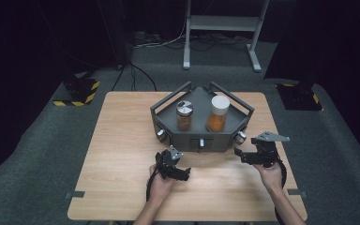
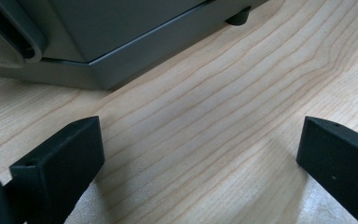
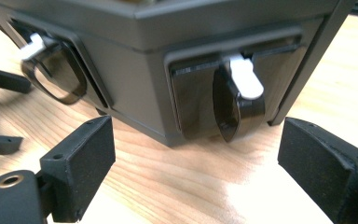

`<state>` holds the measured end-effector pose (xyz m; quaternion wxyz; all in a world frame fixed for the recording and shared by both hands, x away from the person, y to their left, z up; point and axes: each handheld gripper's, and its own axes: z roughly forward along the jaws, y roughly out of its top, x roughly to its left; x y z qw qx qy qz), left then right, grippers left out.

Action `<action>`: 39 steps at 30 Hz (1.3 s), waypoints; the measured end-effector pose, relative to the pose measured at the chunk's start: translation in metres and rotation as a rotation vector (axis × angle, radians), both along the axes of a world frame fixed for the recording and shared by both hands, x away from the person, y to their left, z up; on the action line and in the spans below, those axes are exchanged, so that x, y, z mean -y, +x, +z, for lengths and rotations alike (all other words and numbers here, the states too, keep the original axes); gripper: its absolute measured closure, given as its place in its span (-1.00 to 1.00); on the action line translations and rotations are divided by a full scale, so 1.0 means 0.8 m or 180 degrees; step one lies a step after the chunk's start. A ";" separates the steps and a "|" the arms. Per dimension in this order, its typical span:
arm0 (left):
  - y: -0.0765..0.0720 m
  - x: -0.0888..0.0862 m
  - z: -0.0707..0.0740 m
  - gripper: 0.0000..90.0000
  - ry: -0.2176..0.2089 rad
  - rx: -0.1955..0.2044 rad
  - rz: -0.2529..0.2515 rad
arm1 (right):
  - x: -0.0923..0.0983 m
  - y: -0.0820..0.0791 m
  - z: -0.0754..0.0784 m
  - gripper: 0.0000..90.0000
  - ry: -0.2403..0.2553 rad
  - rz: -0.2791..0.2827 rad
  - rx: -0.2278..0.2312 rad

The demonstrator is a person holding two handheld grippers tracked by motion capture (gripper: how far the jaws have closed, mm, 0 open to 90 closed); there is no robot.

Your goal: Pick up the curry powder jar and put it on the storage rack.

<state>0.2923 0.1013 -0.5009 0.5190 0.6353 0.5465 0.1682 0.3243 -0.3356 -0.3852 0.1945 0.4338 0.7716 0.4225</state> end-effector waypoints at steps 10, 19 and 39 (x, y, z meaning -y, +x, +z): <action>0.000 0.000 0.000 -0.98 0.0000 0.0000 0.0000 | -0.009 0.007 -0.026 -0.75 -0.0072 -0.0041 -0.0134; 0.000 0.000 0.000 -0.98 -0.0002 -0.0002 -0.0001 | -0.025 0.016 -0.046 -0.74 -0.0148 -0.0086 -0.0277; 0.000 0.000 0.000 -0.98 -0.0001 0.0000 0.0001 | -0.052 0.019 -0.065 -0.79 -0.0528 -0.0097 -0.0341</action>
